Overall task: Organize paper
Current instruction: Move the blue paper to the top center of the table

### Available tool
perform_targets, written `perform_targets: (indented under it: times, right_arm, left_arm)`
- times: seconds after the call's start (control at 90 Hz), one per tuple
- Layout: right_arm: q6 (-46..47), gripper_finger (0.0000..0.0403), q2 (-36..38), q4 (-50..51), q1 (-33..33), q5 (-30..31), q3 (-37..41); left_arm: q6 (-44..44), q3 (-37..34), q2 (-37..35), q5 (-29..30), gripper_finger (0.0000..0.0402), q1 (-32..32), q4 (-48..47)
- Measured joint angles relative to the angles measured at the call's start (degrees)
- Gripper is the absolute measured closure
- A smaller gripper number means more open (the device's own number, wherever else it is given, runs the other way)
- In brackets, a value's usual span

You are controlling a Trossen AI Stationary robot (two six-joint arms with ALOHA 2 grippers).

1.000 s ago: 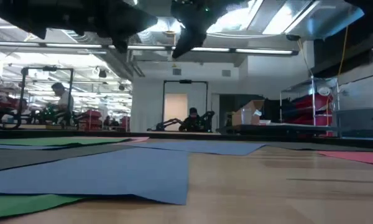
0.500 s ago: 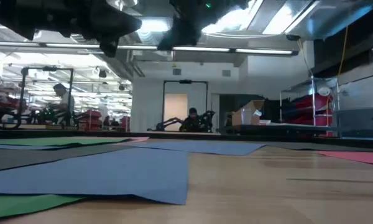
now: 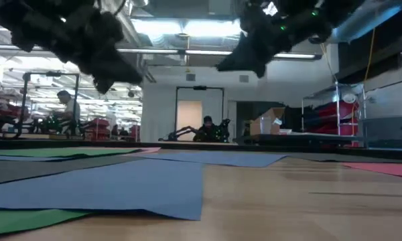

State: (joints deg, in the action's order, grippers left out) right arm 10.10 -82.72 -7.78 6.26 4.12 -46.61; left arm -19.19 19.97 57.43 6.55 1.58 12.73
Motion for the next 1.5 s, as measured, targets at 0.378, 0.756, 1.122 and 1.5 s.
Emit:
perform_targets:
  times: [0.378,0.756,1.122,1.5]
  right_arm:
    - [3.8,0.0403,-0.4,13.6,-1.0,7.2,0.0]
    - [12.6,0.0403,-0.9,31.7,1.3,15.1,3.2]
    - [10.7,0.0403,-8.3,27.9,8.2,6.0,6.0]
    - [7.2,0.0403,-10.1,21.2,14.5,3.7,5.3]
  left_arm:
    - [1.2,3.8,0.2,0.0,0.0402,-1.3,-13.6]
    - [0.1,3.8,0.3,0.0,0.0402,-1.3,-15.6]
    - [0.1,3.8,2.2,0.0,0.0402,-1.2,-15.6]
    - [0.1,3.8,2.4,0.0,0.0402,-1.2,-15.1]
